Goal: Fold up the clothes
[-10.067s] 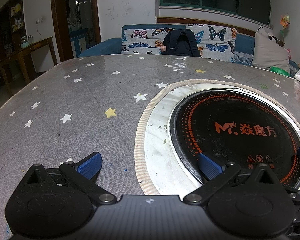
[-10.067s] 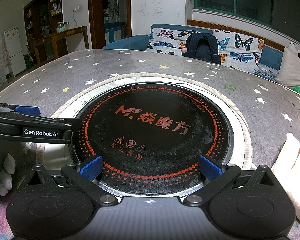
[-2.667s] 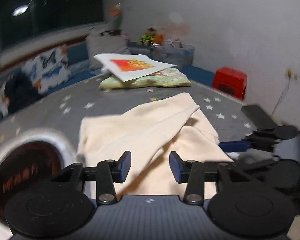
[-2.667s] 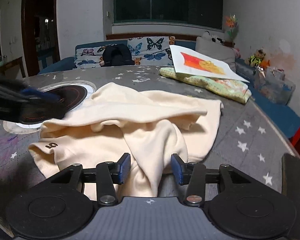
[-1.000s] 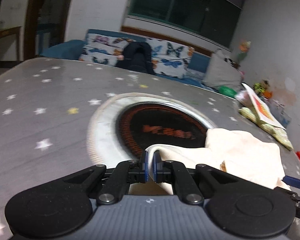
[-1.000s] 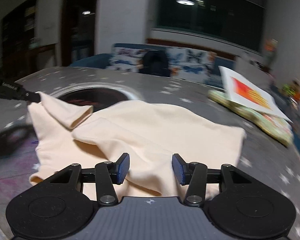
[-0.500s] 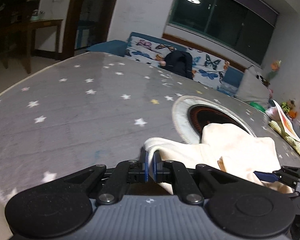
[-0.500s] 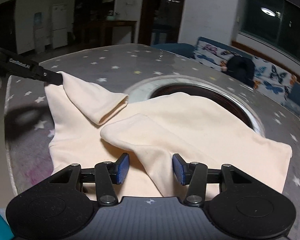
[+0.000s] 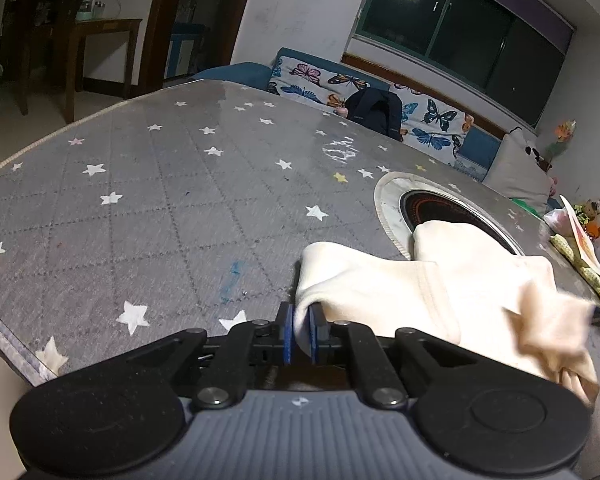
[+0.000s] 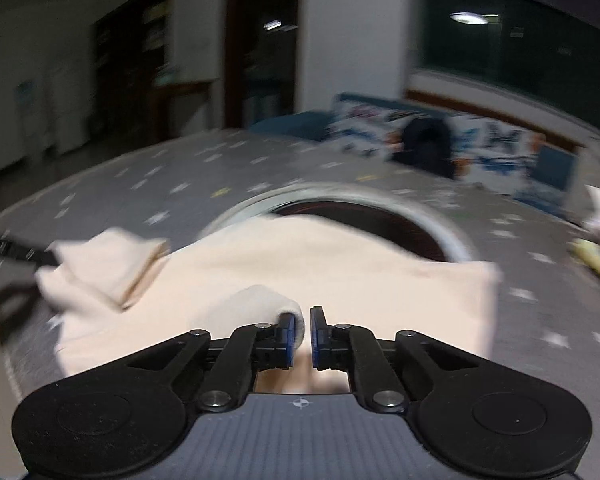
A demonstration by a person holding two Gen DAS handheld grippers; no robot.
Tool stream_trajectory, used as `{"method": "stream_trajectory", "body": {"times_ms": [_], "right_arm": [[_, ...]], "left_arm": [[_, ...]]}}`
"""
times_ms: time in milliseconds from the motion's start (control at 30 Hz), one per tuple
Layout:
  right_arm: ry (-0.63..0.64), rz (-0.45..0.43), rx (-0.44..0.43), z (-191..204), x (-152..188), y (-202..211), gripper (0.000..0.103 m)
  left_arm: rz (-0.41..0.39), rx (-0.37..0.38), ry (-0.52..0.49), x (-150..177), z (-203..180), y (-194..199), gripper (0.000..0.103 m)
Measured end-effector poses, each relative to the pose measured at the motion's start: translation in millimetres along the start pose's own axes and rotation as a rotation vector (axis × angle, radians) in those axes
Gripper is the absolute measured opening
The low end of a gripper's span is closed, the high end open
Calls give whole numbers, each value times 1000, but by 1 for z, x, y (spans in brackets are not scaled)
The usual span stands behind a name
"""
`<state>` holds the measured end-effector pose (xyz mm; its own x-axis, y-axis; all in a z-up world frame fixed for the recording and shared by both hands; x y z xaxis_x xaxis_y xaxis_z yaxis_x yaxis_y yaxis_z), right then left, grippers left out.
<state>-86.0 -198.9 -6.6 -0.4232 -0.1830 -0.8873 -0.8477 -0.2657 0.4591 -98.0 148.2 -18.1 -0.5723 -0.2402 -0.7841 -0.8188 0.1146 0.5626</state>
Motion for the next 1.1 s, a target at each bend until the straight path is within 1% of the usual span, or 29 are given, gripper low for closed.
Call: {"method": "stream_trajectory", "body": {"times_ms": [133, 267, 333, 400, 467, 533, 567, 633, 667, 700, 733, 800, 967, 1067, 1100], "right_arm": [[-77, -36, 169, -62, 1, 36, 8], [-160, -30, 341, -117, 20, 78, 8], [-190, -7, 409, -140, 36, 97, 8], [-219, 26, 474, -155, 56, 110, 8], [-244, 78, 503, -166, 76, 117, 8], [-248, 112, 528, -167, 90, 116, 10], [-245, 116, 519, -163, 91, 113, 11], [-240, 92, 507, -160, 85, 113, 24], [-244, 74, 497, -160, 80, 111, 29], [-247, 57, 487, -159, 75, 108, 37], [-250, 41, 476, -158, 70, 106, 40], [-247, 35, 430, -157, 62, 88, 47], [-235, 86, 360, -156, 61, 44, 49], [-221, 101, 345, -160, 66, 29, 51], [-219, 102, 345, -163, 69, 26, 57]], "left_arm": [[3, -8, -11, 1, -3, -2, 8], [15, -19, -32, 4, -5, -5, 8], [21, -26, -41, 6, -5, -5, 8], [28, -34, -44, 8, -4, -6, 12], [37, -47, -45, 9, -2, -7, 20], [36, -59, -51, 9, 0, -6, 24], [34, -65, -54, 8, 1, -5, 28], [29, -80, -58, 6, 3, -4, 32], [26, -82, -62, 5, 2, -3, 32], [23, -83, -65, 5, 2, -3, 32], [20, -84, -69, 4, 1, -2, 32], [15, -86, -76, 3, 0, -1, 32], [3, -90, -107, -1, -2, 5, 33], [-8, -78, -141, -4, -7, 10, 36], [-11, -71, -155, -5, -9, 12, 36]]}}
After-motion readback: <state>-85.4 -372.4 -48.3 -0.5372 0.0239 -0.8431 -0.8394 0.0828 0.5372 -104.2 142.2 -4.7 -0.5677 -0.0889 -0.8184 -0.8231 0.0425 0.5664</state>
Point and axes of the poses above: each gripper's, at about its wrist camera, not at the fingertips, and y roughly against the way its jaws point, z to its left, x to its underside, the point moved 9 cm from there along -y, roughly the way its jaws point, and after that the axes turned 5 degrees about -z, right-handed, at the moved point
